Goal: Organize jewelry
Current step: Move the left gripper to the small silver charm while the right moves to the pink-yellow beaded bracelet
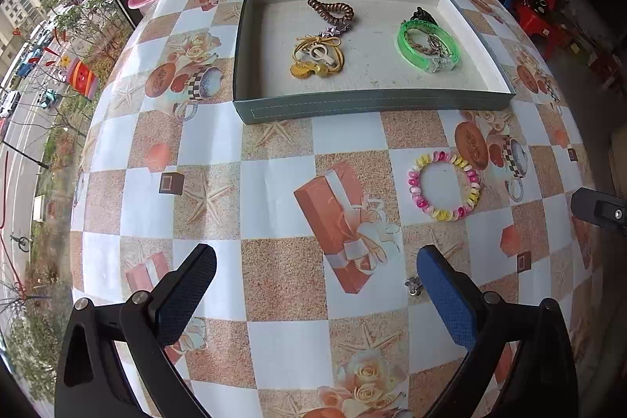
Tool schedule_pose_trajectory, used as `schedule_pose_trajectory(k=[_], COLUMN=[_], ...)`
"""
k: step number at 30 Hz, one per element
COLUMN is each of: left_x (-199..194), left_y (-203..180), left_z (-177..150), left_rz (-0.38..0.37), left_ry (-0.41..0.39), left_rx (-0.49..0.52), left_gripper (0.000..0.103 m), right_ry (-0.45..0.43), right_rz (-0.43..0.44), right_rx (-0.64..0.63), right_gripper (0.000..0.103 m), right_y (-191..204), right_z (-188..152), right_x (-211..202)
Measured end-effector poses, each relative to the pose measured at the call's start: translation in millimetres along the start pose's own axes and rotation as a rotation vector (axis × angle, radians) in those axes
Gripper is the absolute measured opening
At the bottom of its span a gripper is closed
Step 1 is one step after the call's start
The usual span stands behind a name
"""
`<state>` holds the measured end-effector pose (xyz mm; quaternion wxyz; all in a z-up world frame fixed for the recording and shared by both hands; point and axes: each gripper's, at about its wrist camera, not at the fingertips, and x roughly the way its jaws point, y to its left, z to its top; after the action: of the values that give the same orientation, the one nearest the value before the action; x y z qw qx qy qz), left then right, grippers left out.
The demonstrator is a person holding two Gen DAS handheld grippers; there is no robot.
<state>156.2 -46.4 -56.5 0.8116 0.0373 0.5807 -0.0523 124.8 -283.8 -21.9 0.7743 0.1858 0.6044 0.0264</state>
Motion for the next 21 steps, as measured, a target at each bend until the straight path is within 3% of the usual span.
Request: schedule_pose_trajectory(k=[11,21], left_x=[19,34], left_y=[-9,-44], left_z=[-30,-32], left_rz=[-0.023,-0.07], left_ry=[0.077,0.083], left_rx=[0.029,0.17], left_gripper=[0.103,0.103], right_ry=[0.089,0.128], right_rz=[-0.036,-0.054], right_rx=[0.041,0.067], right_gripper=[0.086,0.086], right_y=[-14,-23], right_z=[-36,-41], right_x=[17,31])
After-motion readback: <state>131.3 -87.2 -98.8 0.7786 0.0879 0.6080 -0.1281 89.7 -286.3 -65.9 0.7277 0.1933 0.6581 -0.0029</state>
